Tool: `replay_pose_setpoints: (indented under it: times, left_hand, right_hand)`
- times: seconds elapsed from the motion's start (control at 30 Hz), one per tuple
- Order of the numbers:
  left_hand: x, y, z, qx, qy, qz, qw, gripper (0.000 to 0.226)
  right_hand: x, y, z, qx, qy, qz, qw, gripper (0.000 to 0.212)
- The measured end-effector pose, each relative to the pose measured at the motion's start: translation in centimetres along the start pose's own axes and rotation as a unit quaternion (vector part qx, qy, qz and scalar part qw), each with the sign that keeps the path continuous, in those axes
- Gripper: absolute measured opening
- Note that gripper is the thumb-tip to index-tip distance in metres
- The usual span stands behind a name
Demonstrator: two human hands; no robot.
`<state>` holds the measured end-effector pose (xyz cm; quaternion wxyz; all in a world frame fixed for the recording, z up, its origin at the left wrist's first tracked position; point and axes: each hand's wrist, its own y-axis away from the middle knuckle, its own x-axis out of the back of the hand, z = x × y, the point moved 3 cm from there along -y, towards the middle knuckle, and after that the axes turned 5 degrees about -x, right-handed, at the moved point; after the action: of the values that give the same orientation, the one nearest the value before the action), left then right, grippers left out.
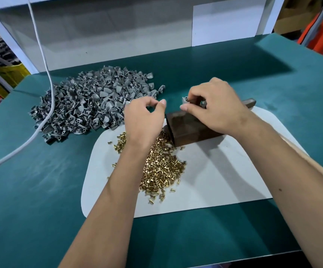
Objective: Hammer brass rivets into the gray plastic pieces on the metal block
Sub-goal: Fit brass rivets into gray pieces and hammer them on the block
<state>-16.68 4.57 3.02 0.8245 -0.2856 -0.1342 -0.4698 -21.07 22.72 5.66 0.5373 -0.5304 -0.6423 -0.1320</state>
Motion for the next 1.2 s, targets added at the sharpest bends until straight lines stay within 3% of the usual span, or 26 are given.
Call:
replay_pose_setpoints:
  times: [0.07,0.17,0.23,0.37,0.47,0.57,0.63,0.7,0.77,0.93,1.2]
  left_hand:
    - [1.2,-0.4,-0.7,-0.007,-0.137,0.052,0.989,0.02]
    - [2.8,-0.8,-2.5,0.055,-0.263,0.077,0.96,0.015]
    - [3.4,-0.9,-3.3,0.087,-0.277,0.069,0.954,0.03]
    - [4.0,-1.3,-4.1,0.069,-0.254,0.064,0.962,0.04]
    - [4.4,-1.5,-4.5,0.062,-0.238,0.077,0.966,0.044]
    - [5.1,-1.7,-4.7,0.082,-0.215,0.088,0.969,0.04]
    - [5.7,-2.0,-4.8,0.093,-0.204,0.094,0.97,0.035]
    - [6.3,-2.1,-5.1,0.101,-0.183,0.093,0.973,0.035]
    - [6.7,-2.2,-5.4,0.104,-0.168,0.072,0.978,0.034]
    - [7.2,-2.3,-5.6,0.107,-0.156,0.025,0.982,0.036]
    - [7.5,-1.8,-5.2,0.123,-0.197,0.078,0.97,0.027]
  right_hand:
    - [0.3,-1.0,0.7,-0.038,0.014,0.003,0.999,0.031]
    - [0.7,-2.5,1.9,-0.127,0.047,-0.004,0.991,0.041]
    - [0.9,-3.6,2.7,-0.192,0.072,-0.016,0.979,0.04]
    - [1.6,-4.8,2.8,-0.283,0.133,-0.032,0.949,0.046]
    - [1.3,-5.0,-0.2,-0.205,0.103,-0.041,0.973,0.029]
    - [-0.4,-3.8,-5.2,-0.041,0.061,-0.133,0.988,0.019]
    - [-2.1,-2.5,-8.4,0.071,0.068,-0.225,0.97,0.01]
    - [-4.0,-1.5,-10.4,0.141,0.088,-0.297,0.94,0.026]
    - [-5.5,-1.0,-11.3,0.164,0.1,-0.322,0.927,0.034]
    - [-6.3,-0.9,-11.4,0.146,0.082,-0.349,0.922,0.015]
    - [-5.7,-0.9,-10.7,0.123,0.038,-0.347,0.929,0.008]
